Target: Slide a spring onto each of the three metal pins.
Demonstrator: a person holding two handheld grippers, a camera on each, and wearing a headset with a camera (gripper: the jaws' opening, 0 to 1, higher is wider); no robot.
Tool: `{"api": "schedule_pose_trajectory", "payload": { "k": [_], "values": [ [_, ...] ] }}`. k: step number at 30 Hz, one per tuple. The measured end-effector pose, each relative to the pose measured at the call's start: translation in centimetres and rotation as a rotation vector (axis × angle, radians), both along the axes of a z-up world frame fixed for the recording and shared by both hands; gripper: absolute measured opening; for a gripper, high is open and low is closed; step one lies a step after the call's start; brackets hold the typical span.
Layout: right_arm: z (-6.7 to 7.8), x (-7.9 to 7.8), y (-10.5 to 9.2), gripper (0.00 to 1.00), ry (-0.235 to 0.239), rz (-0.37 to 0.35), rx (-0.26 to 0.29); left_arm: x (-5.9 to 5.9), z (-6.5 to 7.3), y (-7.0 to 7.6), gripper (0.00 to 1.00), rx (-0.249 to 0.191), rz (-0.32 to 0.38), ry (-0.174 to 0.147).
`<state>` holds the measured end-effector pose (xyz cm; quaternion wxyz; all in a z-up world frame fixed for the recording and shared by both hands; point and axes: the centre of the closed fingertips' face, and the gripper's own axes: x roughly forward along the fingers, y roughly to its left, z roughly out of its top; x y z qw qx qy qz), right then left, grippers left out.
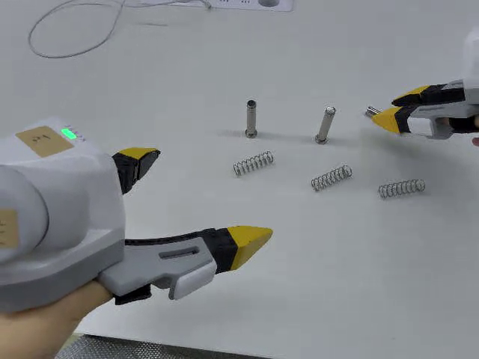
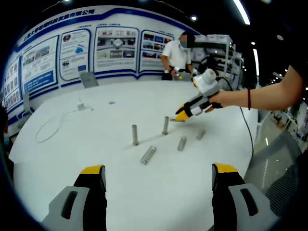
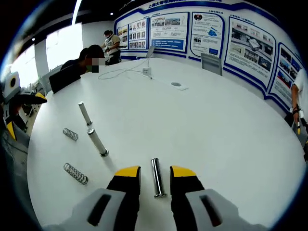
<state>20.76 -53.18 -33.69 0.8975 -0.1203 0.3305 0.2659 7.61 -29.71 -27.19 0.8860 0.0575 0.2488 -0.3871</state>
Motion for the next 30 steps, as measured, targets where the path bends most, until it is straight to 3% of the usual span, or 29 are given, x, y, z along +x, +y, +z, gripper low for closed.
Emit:
{"api": "schedule_pose_trajectory", "payload": {
  "k": [12, 30],
  "values": [
    [-0.9, 1.2, 0.5, 0.17, 0.037, -0.003, 0.01, 0.0, -0.2, 0.1, 0.91, -0.001, -0.002, 0.009],
    [-1.5, 1.0, 0.9, 0.09, 0.108, -0.004, 0.006, -0.1, 0.2, 0.2, 0.89, -0.018, -0.003, 0.002]
  ]
}}
